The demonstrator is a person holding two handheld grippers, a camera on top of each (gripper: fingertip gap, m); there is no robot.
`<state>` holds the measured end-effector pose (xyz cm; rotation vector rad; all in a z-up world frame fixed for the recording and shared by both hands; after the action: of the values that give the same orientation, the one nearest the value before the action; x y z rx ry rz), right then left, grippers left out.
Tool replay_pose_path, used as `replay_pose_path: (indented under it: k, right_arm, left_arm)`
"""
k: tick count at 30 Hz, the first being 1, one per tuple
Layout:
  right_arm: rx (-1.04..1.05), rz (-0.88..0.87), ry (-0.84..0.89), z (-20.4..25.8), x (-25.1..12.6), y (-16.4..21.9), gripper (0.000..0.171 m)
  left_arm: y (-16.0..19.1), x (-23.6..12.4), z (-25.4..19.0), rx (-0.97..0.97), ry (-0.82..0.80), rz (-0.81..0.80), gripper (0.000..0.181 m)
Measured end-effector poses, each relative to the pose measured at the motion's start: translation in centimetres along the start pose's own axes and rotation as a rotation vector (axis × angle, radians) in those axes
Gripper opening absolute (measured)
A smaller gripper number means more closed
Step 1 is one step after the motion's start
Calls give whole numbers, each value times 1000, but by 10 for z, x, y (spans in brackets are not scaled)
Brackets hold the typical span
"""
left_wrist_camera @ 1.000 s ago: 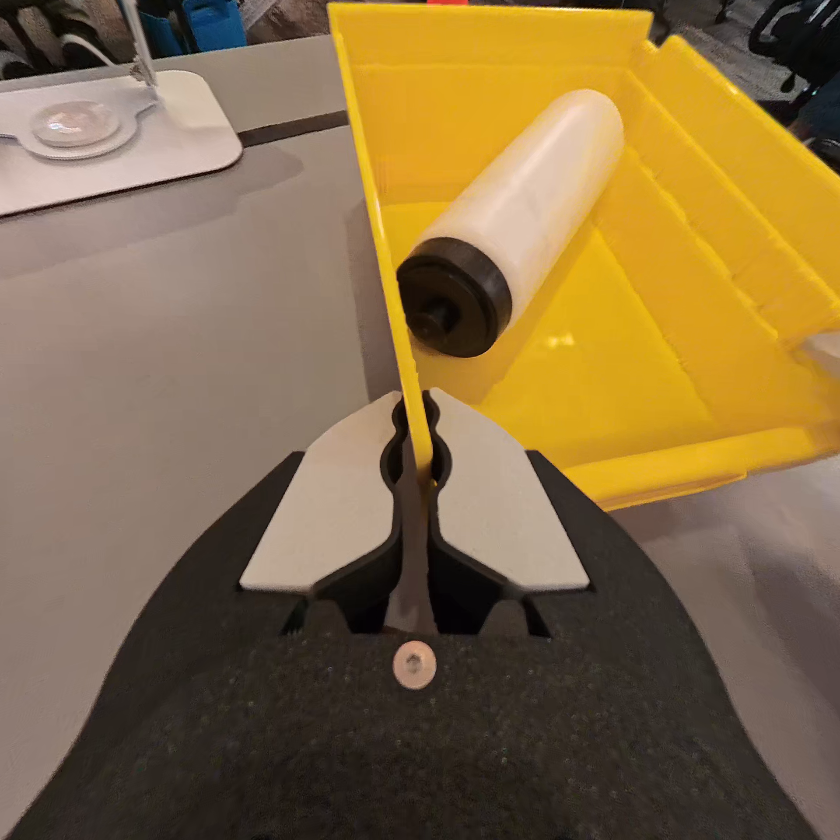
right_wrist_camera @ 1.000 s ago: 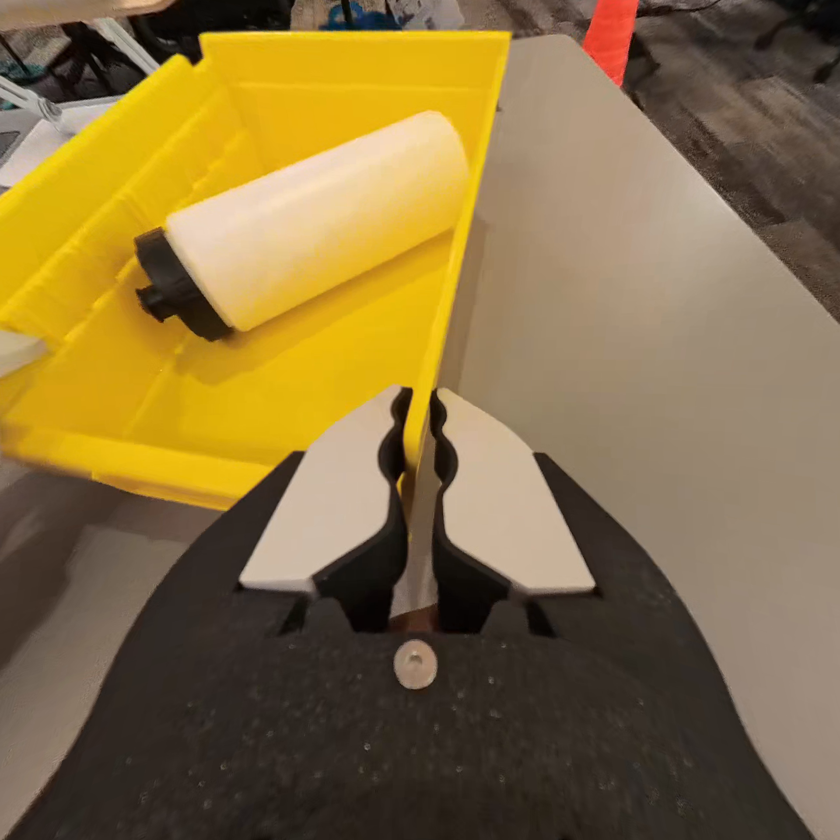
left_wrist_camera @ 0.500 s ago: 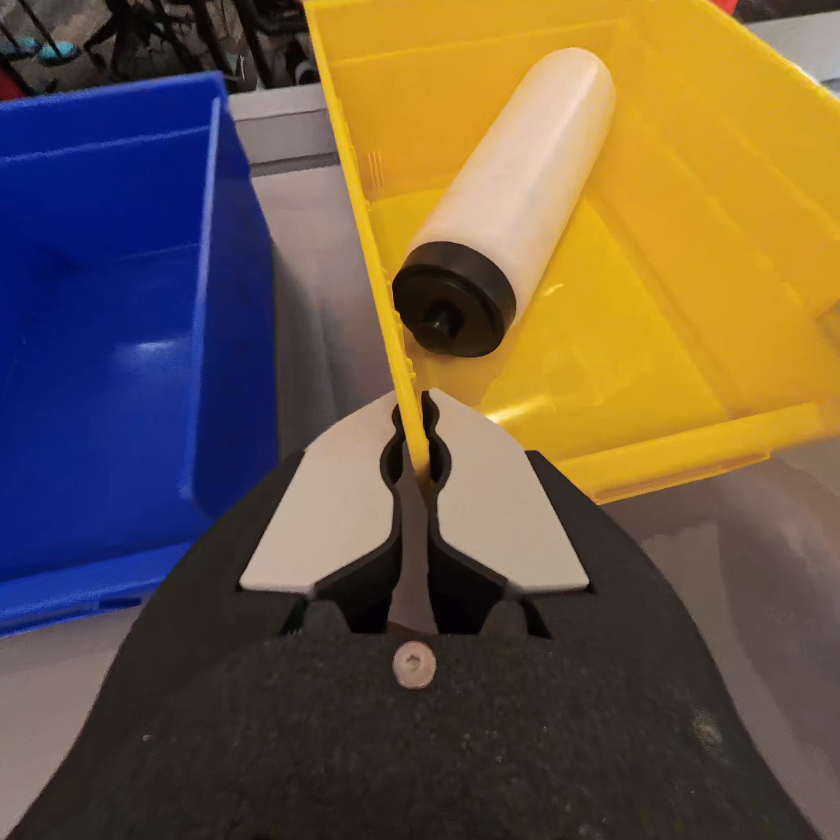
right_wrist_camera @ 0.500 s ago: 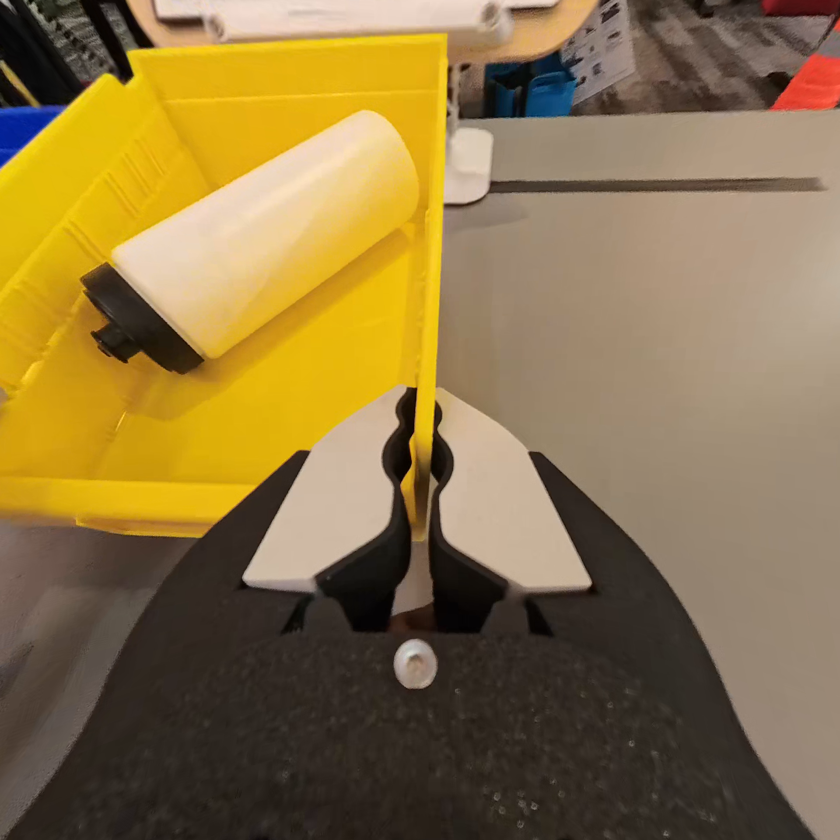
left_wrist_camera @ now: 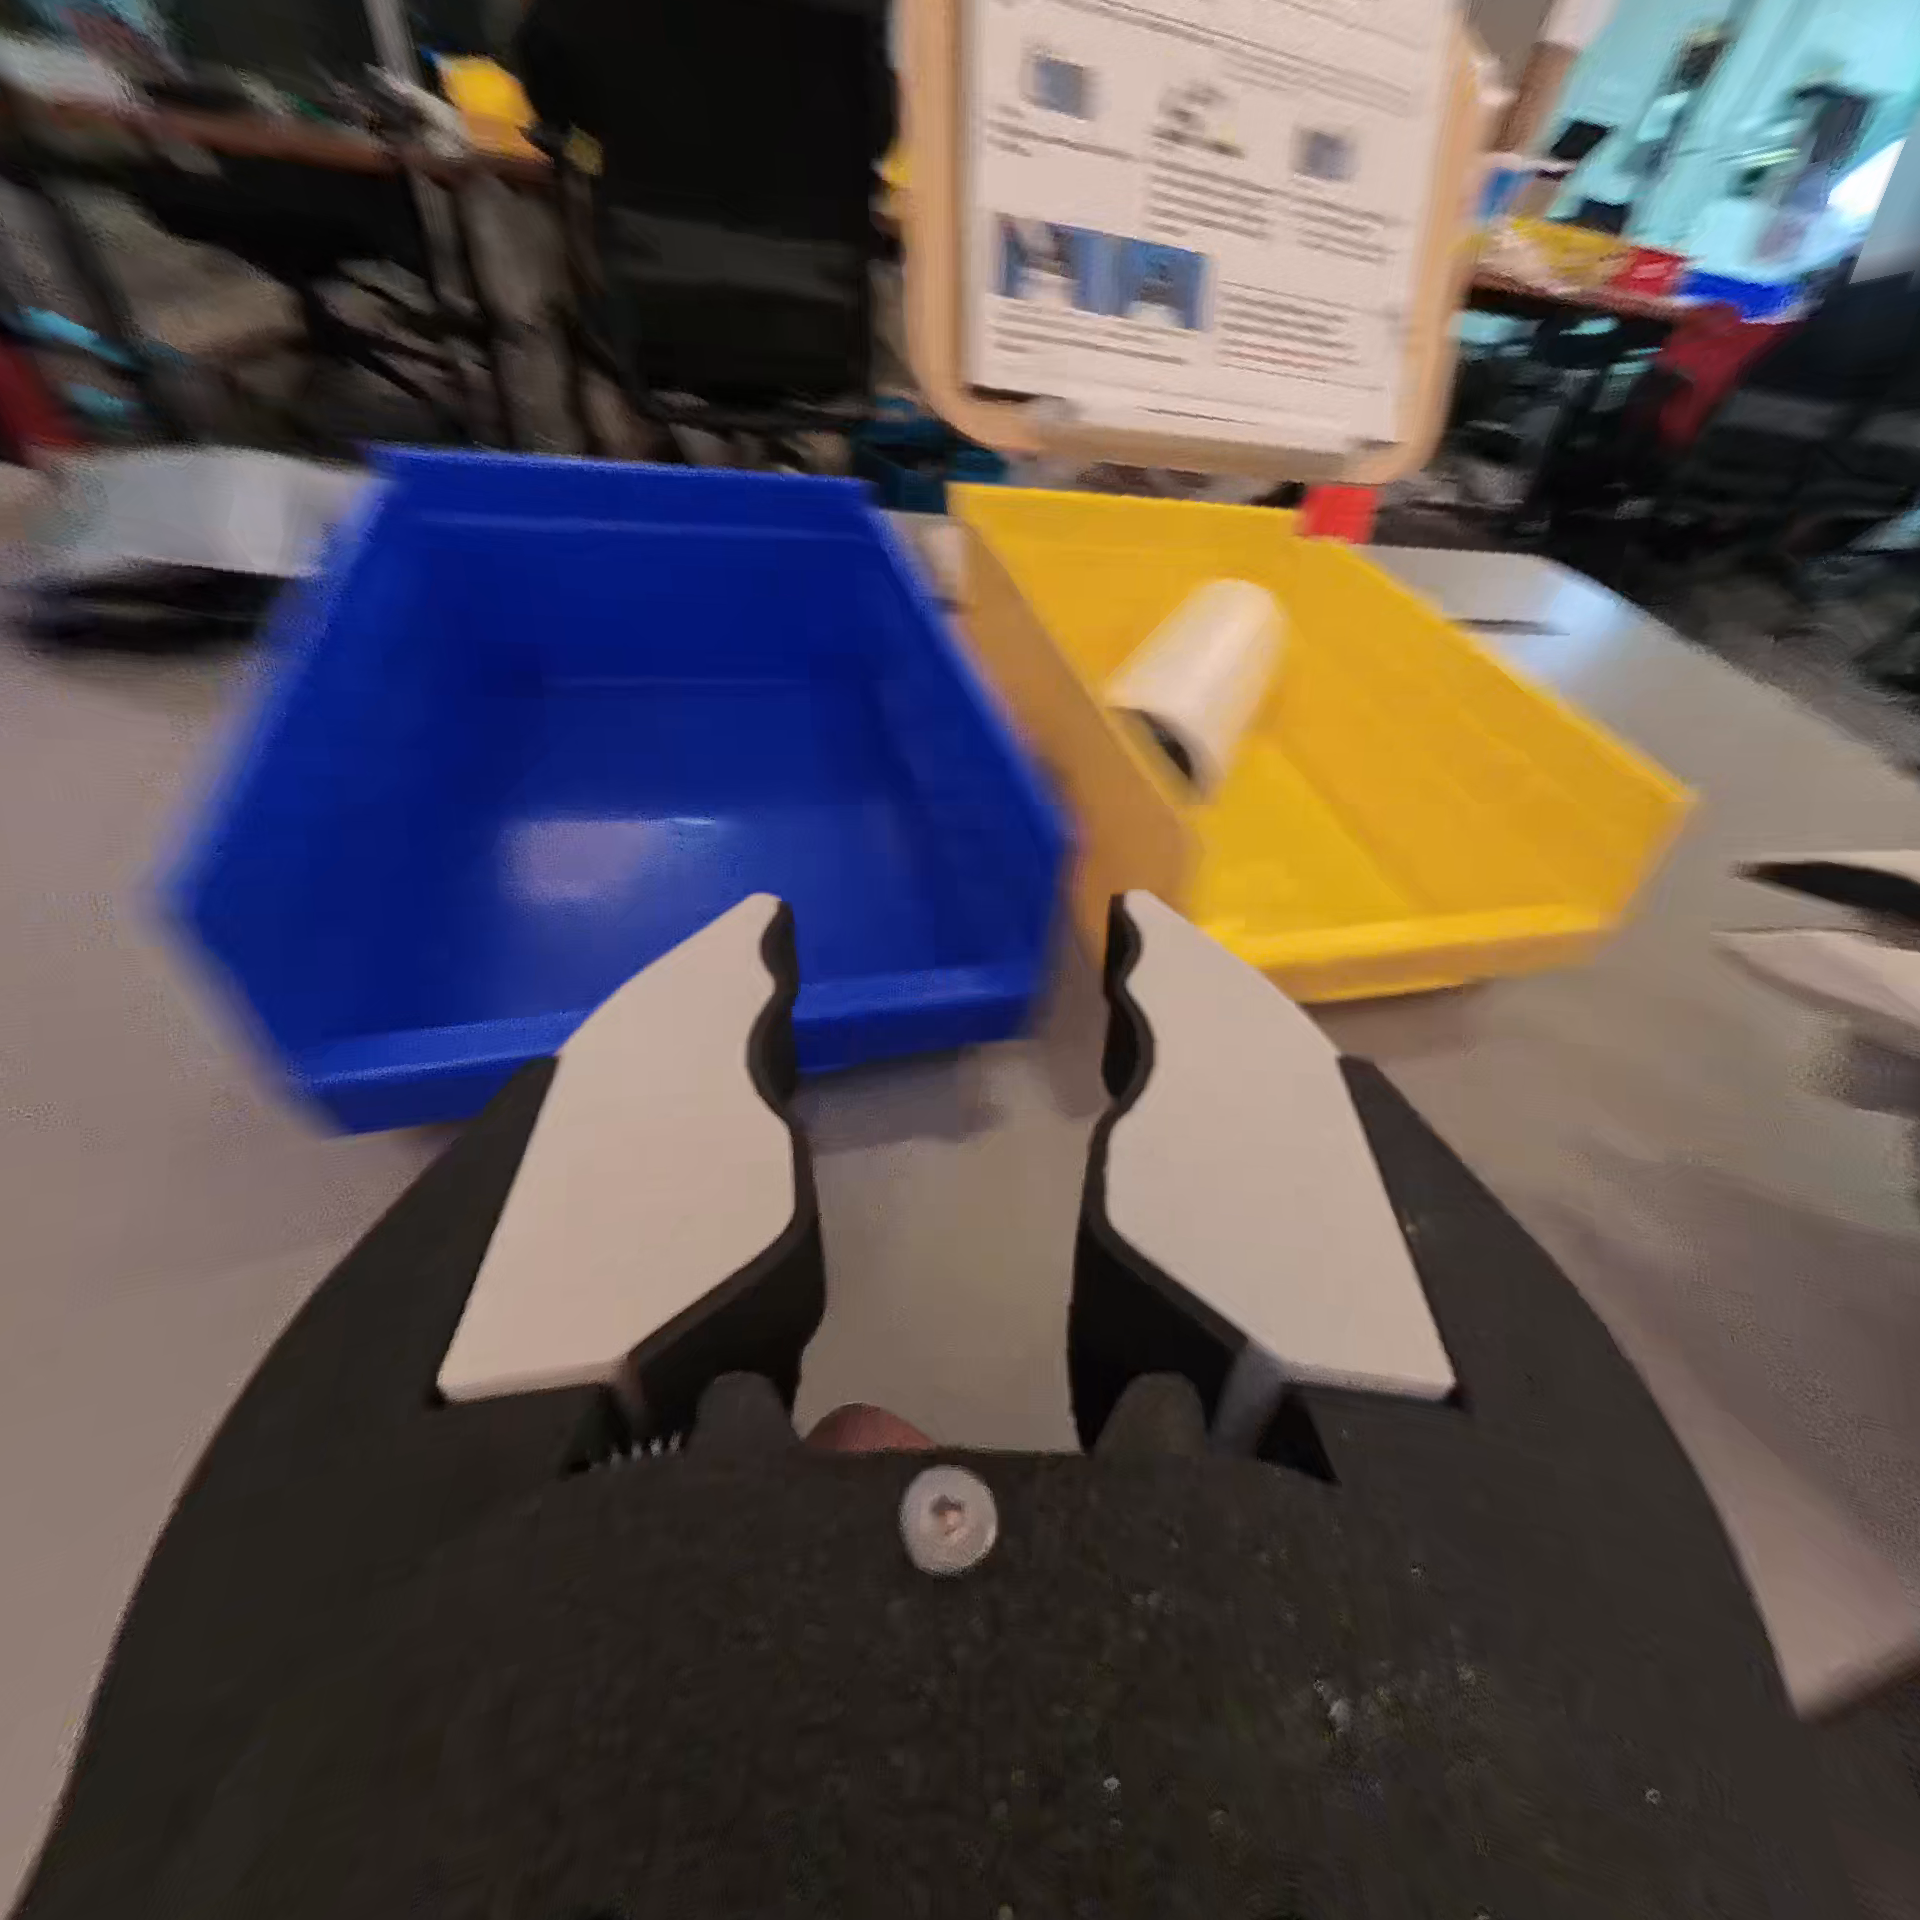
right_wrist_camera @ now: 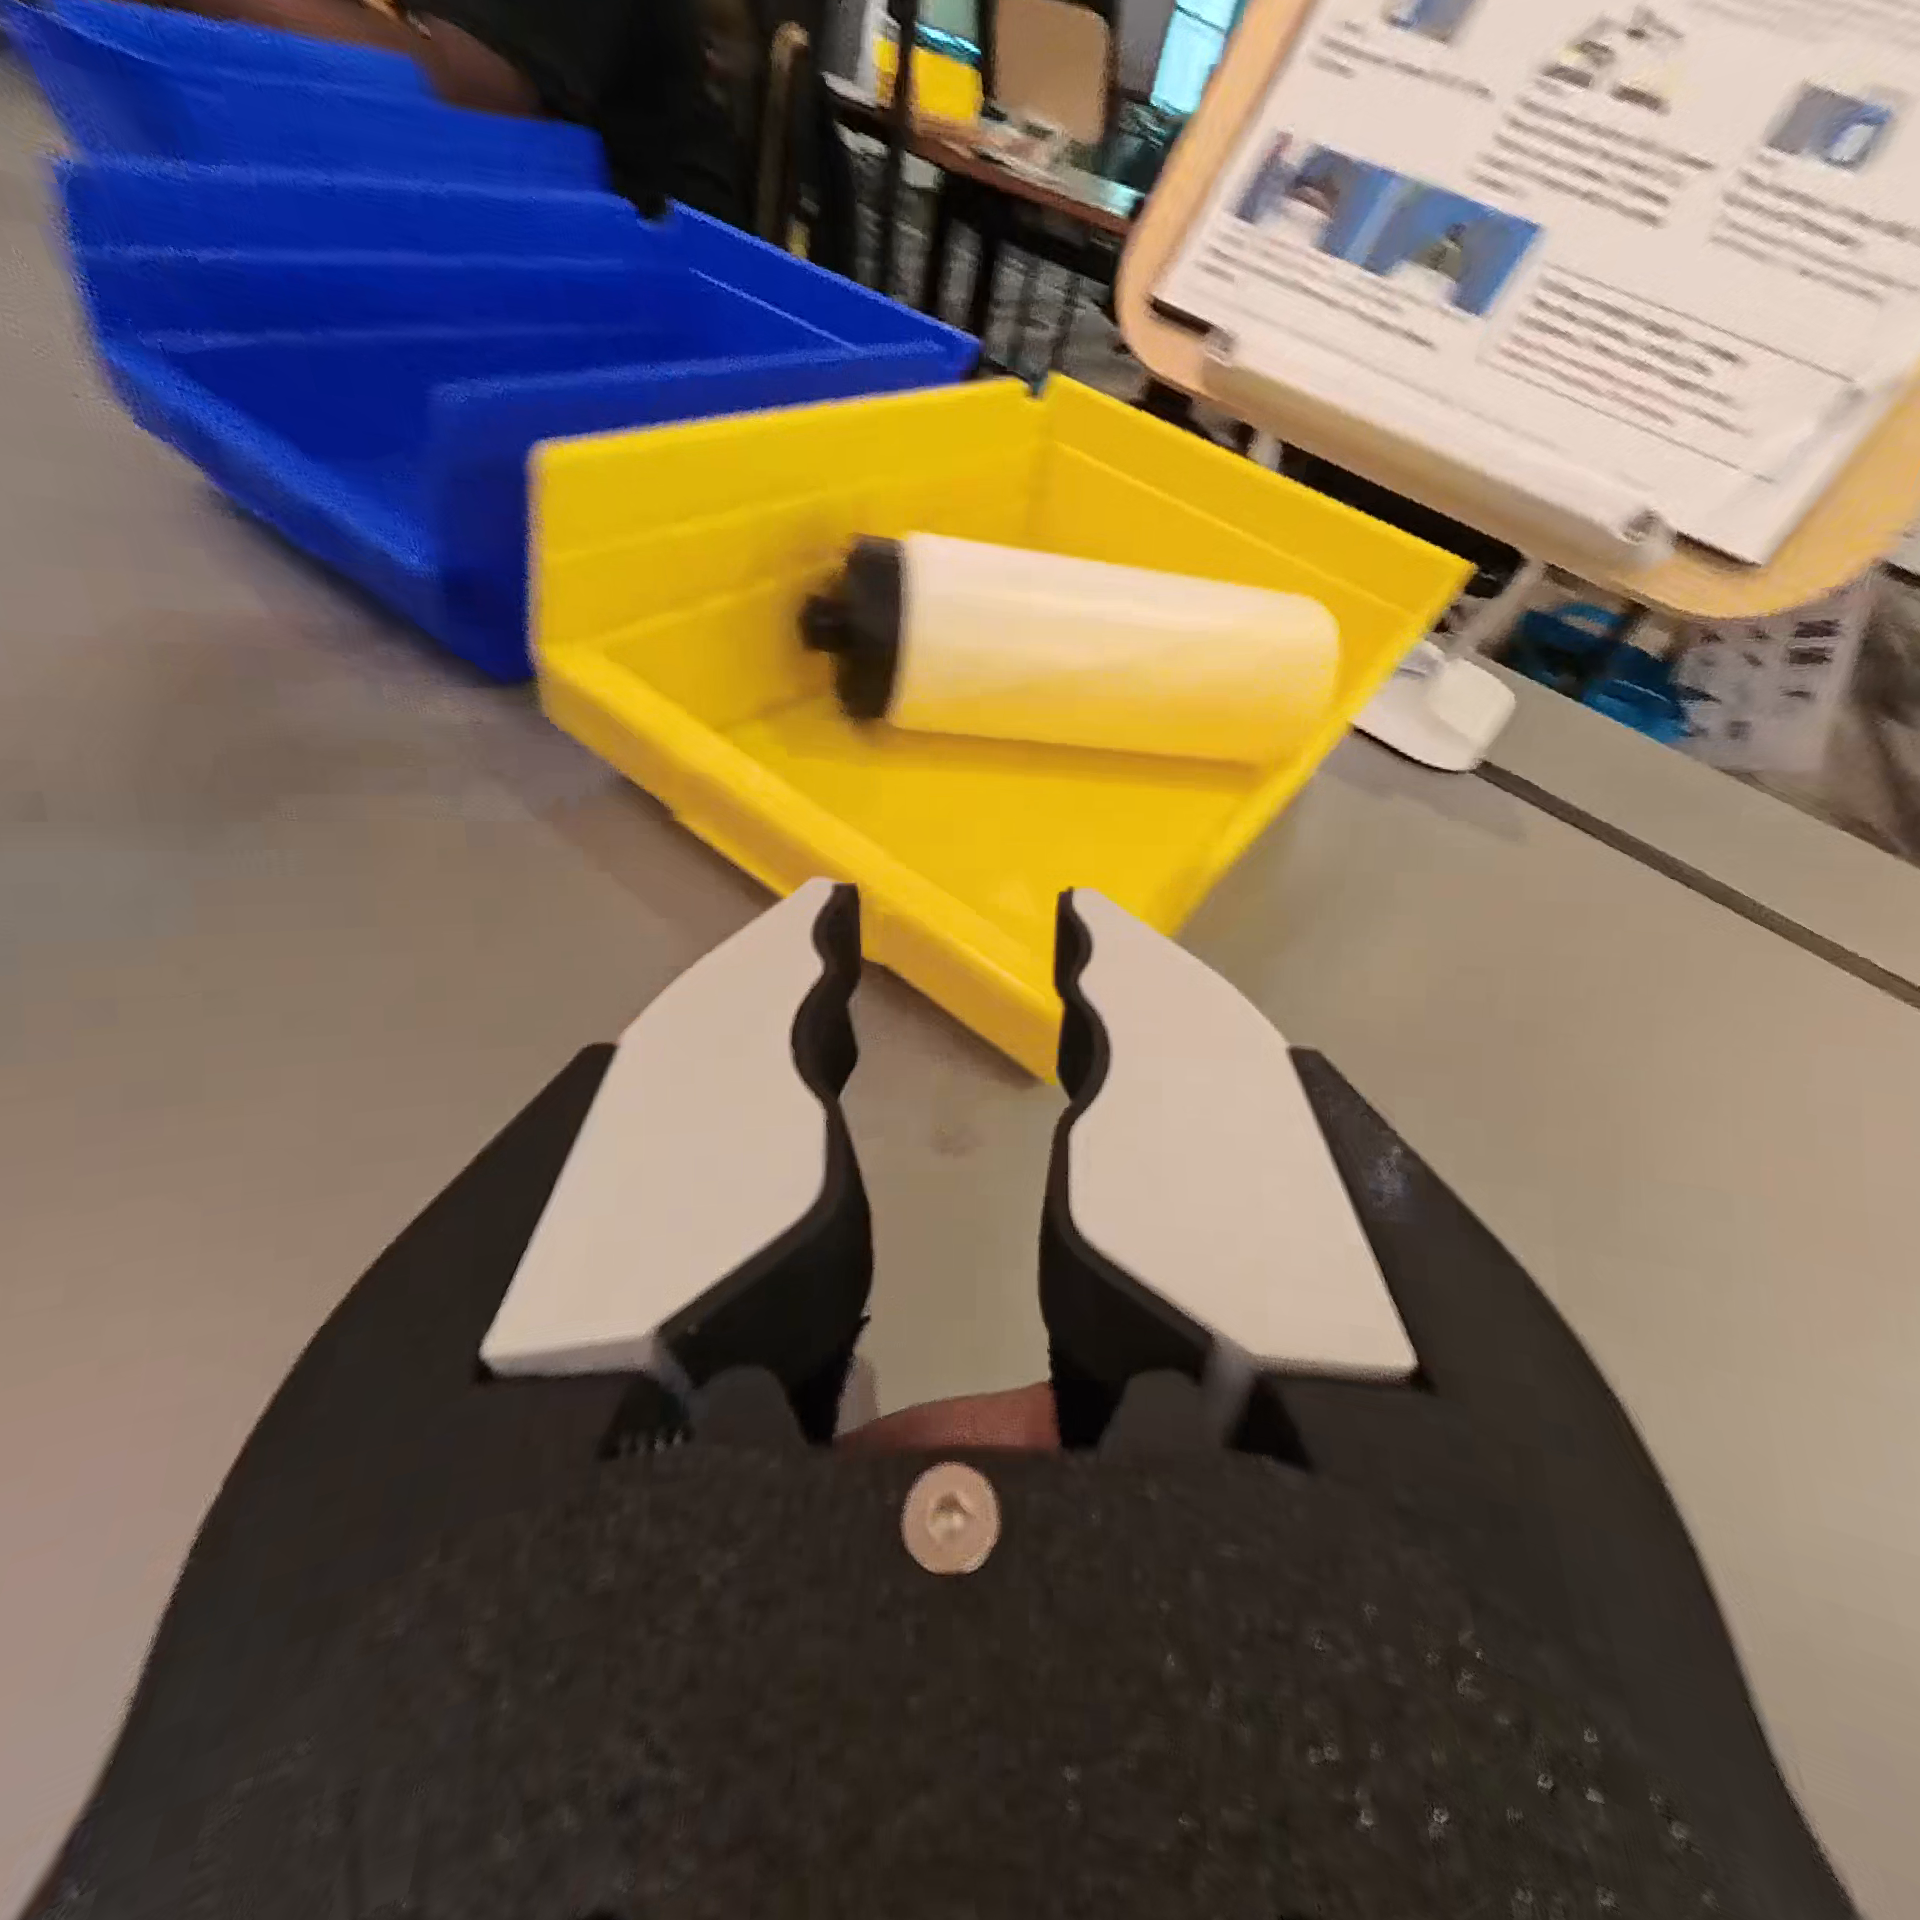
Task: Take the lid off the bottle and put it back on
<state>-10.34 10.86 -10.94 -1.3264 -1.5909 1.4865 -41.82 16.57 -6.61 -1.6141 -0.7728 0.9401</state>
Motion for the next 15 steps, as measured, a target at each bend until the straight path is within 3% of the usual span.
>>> replay_pose_path:
  k: [2, 6, 9, 12, 15]
  right_arm:
    - [52, -5, -105, 26, 5, -10, 36]
    - [76, 23, -298, 90, 20, -23, 41]
    - [178, 66, -402, 126, 32, -22, 43]
    - [259, 149, -386, 143, 51, -17, 49]
    - [237, 178, -296, 151, 69, -21, 56]
  left_arm:
    - [5, 0, 60, 26, -158, 68, 52]
    - [15, 30, 128, -88, -259, 149, 51]
    - [19, 61, 143, -140, -228, 172, 37]
    - [29, 75, 152, -112, -267, 211, 4]
    - [33, 63, 145, -119, -291, 208, 3]
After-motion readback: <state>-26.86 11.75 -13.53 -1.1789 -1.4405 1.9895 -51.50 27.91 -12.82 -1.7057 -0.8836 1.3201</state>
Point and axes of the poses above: each gripper's, where its closed fingertips meet, x out along the fingers, y out of its underside, z = x × y across the jaws, the point moved 5 cm from there along -x, back along the fingers, and after that the axes turned 3 degrees about -z, right-handed, at the moved point
